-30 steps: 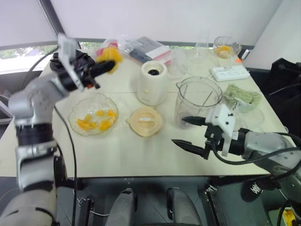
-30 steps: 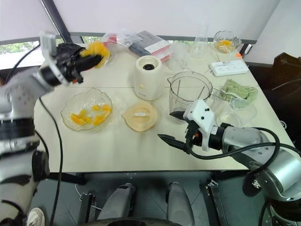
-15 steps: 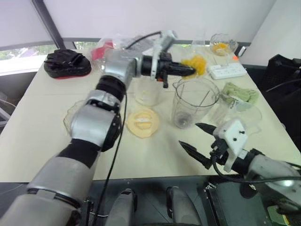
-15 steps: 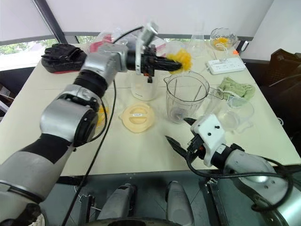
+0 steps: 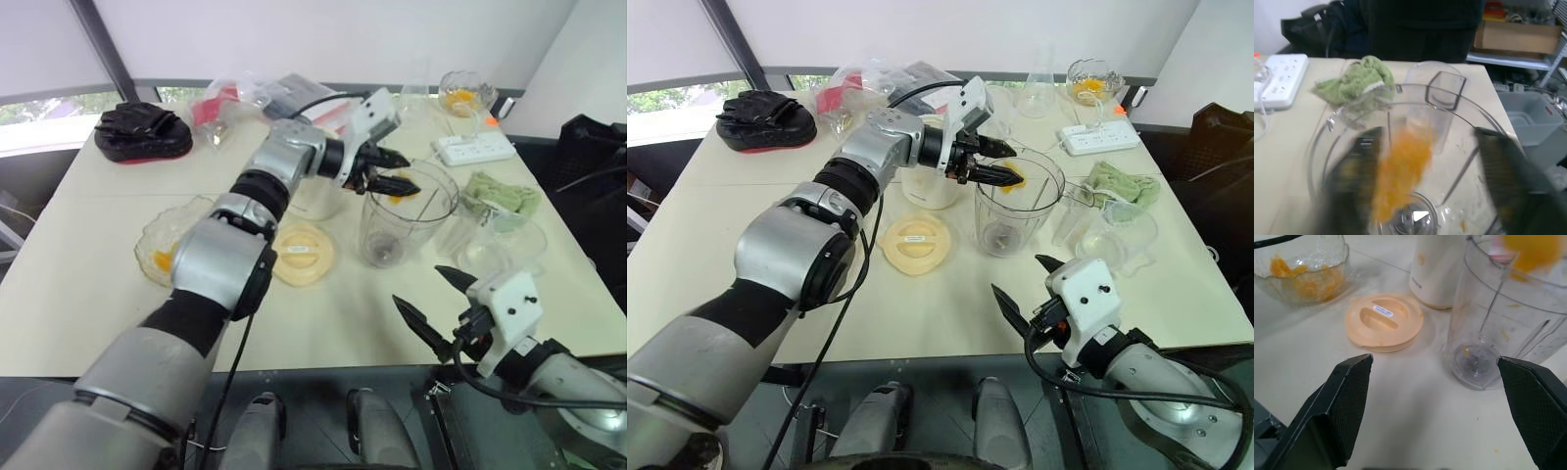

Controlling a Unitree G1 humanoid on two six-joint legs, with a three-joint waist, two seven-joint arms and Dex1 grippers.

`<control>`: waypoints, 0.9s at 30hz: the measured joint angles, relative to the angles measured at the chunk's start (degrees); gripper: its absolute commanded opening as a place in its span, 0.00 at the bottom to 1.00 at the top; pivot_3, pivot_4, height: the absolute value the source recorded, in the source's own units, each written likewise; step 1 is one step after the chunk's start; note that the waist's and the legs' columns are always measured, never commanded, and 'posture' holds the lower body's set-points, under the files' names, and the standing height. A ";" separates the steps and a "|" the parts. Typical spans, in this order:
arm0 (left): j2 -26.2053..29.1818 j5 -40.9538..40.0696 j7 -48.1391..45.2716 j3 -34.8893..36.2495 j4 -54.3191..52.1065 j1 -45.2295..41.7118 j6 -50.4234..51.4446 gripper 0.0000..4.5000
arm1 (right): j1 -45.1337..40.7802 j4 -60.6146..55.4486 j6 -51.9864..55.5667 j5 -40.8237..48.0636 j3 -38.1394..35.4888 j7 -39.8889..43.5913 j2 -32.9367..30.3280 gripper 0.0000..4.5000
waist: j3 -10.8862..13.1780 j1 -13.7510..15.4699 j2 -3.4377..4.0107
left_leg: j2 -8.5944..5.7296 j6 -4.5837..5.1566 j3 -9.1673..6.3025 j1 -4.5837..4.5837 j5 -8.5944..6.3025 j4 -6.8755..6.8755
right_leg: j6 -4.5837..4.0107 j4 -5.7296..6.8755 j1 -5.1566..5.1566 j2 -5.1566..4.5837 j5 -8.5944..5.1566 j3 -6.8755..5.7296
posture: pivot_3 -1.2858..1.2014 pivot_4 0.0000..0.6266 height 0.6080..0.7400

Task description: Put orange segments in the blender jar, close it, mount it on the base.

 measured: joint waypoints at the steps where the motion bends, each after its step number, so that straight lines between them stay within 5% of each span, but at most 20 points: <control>1: 0.01 0.02 0.26 0.31 0.00 0.00 -0.04 0.99 | 0.55 -0.02 -0.61 0.22 0.02 -0.46 -0.67 0.94 | 0.00 0.02 0.00 | 0.00 0.00 -0.01 0.01 0.00 0.00 | 0.00 0.01 0.00 0.00 0.00 0.00 | 0.52 0.24 1.00; 11: 0.86 -1.34 0.20 6.24 -0.03 -0.02 0.25 0.99 | 4.18 -0.11 -2.42 2.45 -1.79 -2.25 -3.35 0.94 | 0.00 -0.06 0.00 | -0.01 0.00 -0.01 0.04 0.00 0.06 | 0.00 0.03 0.06 0.01 0.01 0.00 | 0.52 0.24 1.00; 16: 9.16 -3.48 -7.63 8.74 -5.94 2.65 0.92 0.99 | 11.53 -0.15 1.15 -1.61 -7.36 -2.50 2.41 0.94 | -0.04 -0.20 0.05 | 0.01 0.00 -0.03 0.12 0.00 -0.05 | -0.01 0.12 0.07 0.02 0.00 0.00 | 0.52 0.24 1.00; 19: 11.24 -3.36 -11.60 6.43 -15.83 11.27 0.40 0.99 | 12.84 2.92 0.84 -5.65 -10.43 0.28 6.91 0.94 | -0.08 -0.02 0.07 | 0.01 0.00 -0.05 0.27 0.00 0.06 | -0.02 0.05 0.37 0.02 0.01 0.02 | 0.52 0.24 1.00; 22: 14.80 -5.19 -13.74 4.06 -36.46 30.13 6.63 0.99 | 8.67 12.41 -1.63 -11.28 -10.92 1.33 13.24 0.94 | -0.08 -0.71 0.09 | 0.08 0.00 0.16 0.92 -0.01 -0.15 | -0.25 -0.14 0.86 0.00 -0.11 0.20 | 0.52 0.24 1.00; 27: 16.72 -7.35 -8.25 2.05 -58.87 48.58 15.43 0.99 | 0.54 26.83 -4.64 -18.34 -11.90 3.80 18.89 0.94 | 0.01 0.15 0.18 | 0.08 -0.01 0.08 0.96 -0.01 -0.07 | -0.33 0.00 0.84 0.02 -0.08 0.20 | 0.52 0.24 1.00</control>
